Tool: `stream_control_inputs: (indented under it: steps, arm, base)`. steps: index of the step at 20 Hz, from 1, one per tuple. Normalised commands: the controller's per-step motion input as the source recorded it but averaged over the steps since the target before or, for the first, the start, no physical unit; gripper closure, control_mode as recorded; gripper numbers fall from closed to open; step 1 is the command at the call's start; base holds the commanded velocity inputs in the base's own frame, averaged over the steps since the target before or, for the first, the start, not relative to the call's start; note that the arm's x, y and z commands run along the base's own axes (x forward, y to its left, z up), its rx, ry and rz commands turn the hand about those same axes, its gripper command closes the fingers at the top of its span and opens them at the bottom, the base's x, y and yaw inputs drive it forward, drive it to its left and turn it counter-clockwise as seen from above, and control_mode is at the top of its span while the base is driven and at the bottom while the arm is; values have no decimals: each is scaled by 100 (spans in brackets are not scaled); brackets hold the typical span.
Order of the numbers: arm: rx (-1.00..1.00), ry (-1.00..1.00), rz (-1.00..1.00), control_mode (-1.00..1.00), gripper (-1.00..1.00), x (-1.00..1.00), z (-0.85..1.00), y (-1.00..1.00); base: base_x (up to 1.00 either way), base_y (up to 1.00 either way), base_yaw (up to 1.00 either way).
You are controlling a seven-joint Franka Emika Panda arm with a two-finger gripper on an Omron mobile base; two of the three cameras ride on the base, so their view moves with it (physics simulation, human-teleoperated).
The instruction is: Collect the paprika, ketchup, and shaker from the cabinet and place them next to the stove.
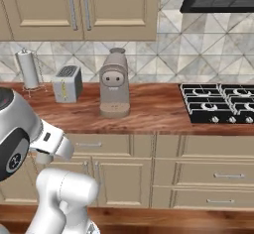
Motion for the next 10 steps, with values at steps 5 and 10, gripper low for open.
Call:
stream_control_inputs:
  steps: [5,10]
  arm:
    - [0,0,0,100,100,0,0,0]
    - [0,0,0,100,100,0,0,0]
  base:
    - [41,-68,-5]
    - [56,-52,-1]
